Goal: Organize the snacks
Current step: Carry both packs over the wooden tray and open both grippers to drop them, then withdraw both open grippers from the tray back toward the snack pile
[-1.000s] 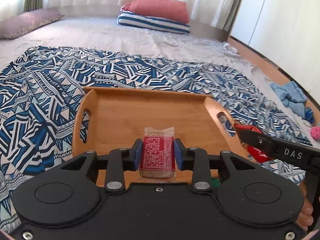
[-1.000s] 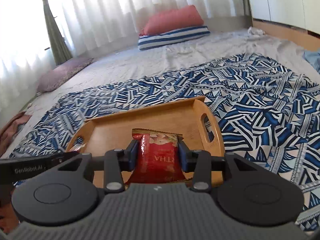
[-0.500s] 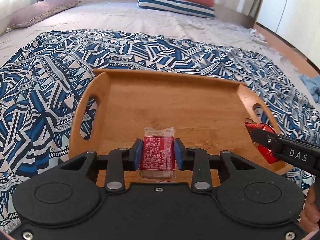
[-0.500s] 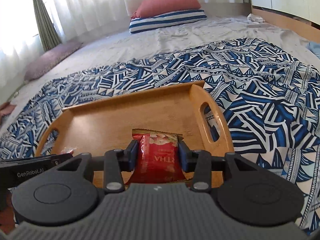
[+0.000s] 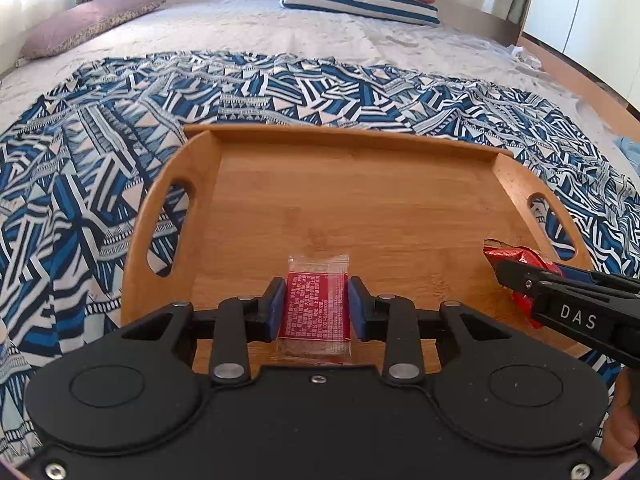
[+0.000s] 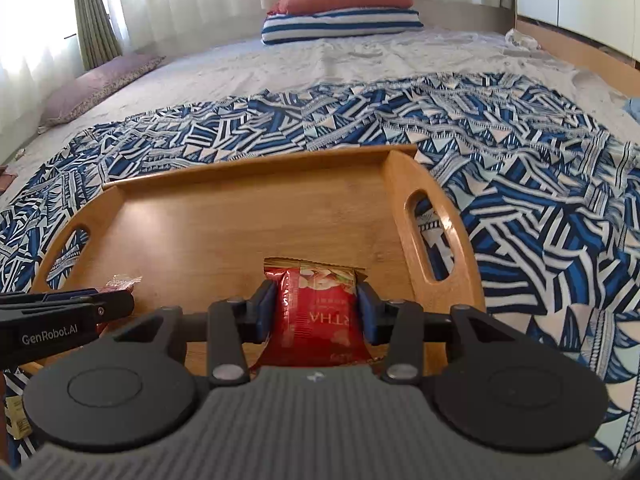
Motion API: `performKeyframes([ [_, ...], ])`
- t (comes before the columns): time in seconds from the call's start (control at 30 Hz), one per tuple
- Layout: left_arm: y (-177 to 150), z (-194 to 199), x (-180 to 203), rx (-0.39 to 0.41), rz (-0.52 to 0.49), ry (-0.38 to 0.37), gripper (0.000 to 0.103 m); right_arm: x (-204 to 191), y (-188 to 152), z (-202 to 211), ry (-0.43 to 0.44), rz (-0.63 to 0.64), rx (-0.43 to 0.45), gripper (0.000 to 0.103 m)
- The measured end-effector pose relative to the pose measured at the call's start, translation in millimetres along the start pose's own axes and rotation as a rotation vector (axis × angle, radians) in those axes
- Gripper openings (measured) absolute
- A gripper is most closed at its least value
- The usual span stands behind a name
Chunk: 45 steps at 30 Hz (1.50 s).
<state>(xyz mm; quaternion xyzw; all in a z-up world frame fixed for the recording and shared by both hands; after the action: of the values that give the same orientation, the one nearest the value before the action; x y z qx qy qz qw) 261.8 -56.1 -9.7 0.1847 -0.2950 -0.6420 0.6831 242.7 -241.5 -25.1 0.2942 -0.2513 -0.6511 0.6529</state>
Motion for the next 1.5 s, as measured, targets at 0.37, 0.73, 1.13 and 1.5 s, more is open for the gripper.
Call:
performKeyframes([
  [0.37,-2,-4,3,0.033,-0.024,0.015,0.032,-6,-3,-5,0.013,0.025,0.008,0.051],
  [0.73,-3,-5,5,0.053,-0.047,0.014,0.032,-12,-8,-7,0.004,0.081,0.017,0.058],
  [1.13,-8,15,6,0.109,-0.074,0.005,0.066,-26,-11,4,0.000,0.165,0.041,0.079],
  [1.5,-15,53,-8,0.178,-0.064,-0.023,0.091,-22,-17,37,0.021,0.150,0.094,0.091],
])
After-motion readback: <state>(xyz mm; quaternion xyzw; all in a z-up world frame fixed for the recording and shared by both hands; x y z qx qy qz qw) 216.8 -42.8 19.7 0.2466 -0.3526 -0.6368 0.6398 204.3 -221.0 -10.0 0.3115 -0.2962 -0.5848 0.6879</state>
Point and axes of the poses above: each gripper's, at about its wrist camera, not at the fingertips, and z roughly against the way its jaws point, x to its right, y to its top, the point moved 6 cm from there along -z, roughly the way its jaws point, and after that the axes turned 7 degrees about z, right-handed, at the moved point
